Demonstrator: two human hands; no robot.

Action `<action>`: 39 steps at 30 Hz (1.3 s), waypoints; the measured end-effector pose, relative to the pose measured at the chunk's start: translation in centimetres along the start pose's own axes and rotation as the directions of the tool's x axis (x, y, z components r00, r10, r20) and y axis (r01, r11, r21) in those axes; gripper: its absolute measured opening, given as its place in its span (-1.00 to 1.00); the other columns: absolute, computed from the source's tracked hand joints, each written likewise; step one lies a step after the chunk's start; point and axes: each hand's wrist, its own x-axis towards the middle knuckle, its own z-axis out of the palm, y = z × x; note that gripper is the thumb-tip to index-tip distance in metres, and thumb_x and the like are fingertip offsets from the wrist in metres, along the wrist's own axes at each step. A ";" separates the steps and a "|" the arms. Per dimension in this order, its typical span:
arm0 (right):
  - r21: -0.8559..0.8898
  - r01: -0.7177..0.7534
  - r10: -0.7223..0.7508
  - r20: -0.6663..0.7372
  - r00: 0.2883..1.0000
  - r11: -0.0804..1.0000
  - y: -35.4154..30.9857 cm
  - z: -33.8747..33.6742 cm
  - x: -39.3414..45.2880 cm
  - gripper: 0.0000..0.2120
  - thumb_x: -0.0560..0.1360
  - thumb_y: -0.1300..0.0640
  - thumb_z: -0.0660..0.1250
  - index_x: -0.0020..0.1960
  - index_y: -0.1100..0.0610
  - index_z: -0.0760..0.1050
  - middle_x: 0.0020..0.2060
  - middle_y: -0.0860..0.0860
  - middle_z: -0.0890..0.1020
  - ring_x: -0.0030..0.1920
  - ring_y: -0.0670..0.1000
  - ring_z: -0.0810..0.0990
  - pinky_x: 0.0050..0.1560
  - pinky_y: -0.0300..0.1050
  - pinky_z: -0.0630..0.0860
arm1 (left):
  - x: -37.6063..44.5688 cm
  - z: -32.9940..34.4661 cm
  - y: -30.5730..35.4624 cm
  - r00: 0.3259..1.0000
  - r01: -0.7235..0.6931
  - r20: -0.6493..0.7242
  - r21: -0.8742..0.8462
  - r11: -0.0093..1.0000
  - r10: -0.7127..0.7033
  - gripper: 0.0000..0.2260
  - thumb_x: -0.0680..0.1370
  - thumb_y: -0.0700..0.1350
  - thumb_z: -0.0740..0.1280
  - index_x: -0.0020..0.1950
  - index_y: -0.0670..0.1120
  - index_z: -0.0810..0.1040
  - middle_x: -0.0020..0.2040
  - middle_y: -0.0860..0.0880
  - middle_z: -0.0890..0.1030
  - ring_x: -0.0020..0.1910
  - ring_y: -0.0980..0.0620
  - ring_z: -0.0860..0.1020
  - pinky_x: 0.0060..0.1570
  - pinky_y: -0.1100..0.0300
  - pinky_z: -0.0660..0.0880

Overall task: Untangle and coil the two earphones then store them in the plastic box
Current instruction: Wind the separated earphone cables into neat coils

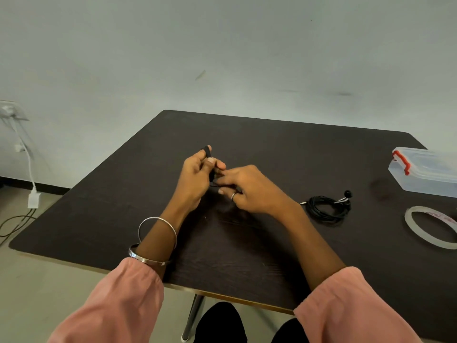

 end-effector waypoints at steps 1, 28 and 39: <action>0.060 -0.022 0.026 -0.060 0.998 0.998 0.1 -0.2 -0.1 -0.84 0.47 0.19 0.32 -0.02 0.17 0.64 -0.19 0.05 0.66 -0.22 0.00 0.59 -0.15 -0.05 0.51 | 0.0 0.0 -0.2 0.999 -0.013 0.036 0.071 0.997 0.011 -0.80 0.65 -0.32 0.09 0.07 -0.11 0.47 -0.26 0.00 0.59 -0.30 0.16 0.57 -0.11 0.25 0.51; -0.123 -0.072 0.002 -0.493 0.870 0.990 2.6 -1.0 -0.8 -0.74 0.45 0.11 0.19 -0.10 -0.01 0.67 -0.12 0.07 0.53 -0.06 0.06 0.47 -0.11 0.02 0.37 | -1.0 -0.1 0.8 0.808 0.251 0.529 0.089 0.964 -0.260 -0.71 0.66 -0.18 0.07 -0.18 -0.15 0.48 -0.45 -0.01 0.35 -0.51 0.11 0.22 -0.47 0.25 0.19; 0.636 -0.158 0.389 -0.241 0.889 0.756 2.7 -0.8 -0.7 -0.75 0.51 0.26 0.36 0.18 0.13 0.58 0.04 0.02 0.68 0.10 -0.07 0.63 0.20 -0.06 0.55 | -0.7 0.3 1.1 0.848 0.418 0.459 -0.271 0.867 -0.265 -0.72 0.61 -0.19 0.03 -0.30 -0.13 0.33 -0.37 -0.04 0.36 -0.40 0.04 0.32 -0.40 0.20 0.27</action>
